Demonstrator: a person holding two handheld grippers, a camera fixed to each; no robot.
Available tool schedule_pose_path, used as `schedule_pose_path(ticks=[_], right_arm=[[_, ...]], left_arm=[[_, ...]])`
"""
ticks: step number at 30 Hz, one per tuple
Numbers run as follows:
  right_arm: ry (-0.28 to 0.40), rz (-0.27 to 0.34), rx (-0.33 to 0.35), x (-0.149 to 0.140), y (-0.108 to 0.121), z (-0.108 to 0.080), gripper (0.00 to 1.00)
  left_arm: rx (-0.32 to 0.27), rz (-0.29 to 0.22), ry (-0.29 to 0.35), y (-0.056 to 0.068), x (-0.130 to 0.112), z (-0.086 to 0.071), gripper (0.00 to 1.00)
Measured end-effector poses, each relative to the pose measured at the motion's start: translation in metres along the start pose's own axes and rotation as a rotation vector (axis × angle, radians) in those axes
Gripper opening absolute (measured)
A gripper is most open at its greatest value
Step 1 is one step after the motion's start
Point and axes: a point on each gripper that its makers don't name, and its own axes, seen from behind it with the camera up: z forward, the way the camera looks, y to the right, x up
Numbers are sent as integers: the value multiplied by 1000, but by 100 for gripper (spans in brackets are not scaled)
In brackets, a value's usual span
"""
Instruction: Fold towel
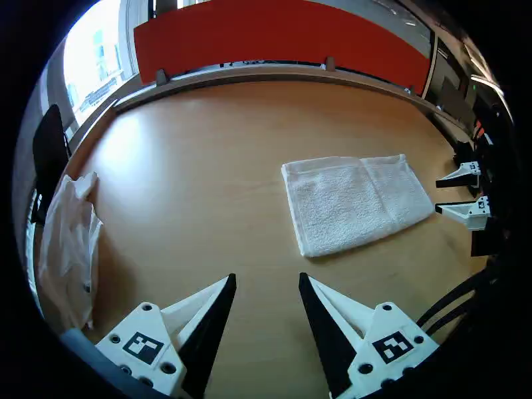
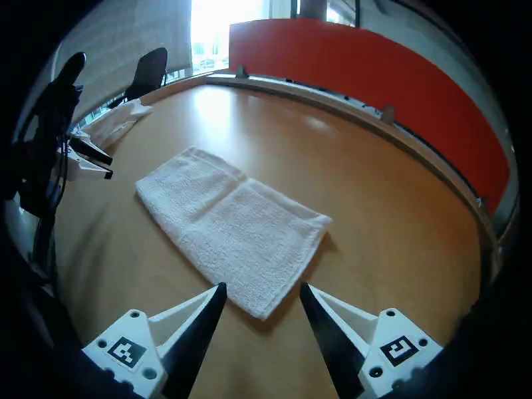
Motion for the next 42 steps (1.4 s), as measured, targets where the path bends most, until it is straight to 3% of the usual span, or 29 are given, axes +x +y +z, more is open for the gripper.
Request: schedule_pose_path(ticks=[17,27,37,42], right_arm=[[-83,-47,37,-29,-1,8,82],[-124,-68,84,-39,-2,7,49],[-127,-69,99,-39,-1,8,44],[-126,-62,100,-40,1,8,28]], left_arm=[[17,-39,-13,-7,-16,-12,69],[11,-42,-17,-6,-19,-14,69],[11,-41,-19,-7,-21,-17,69],[13,-39,-19,-8,-22,-19,69]])
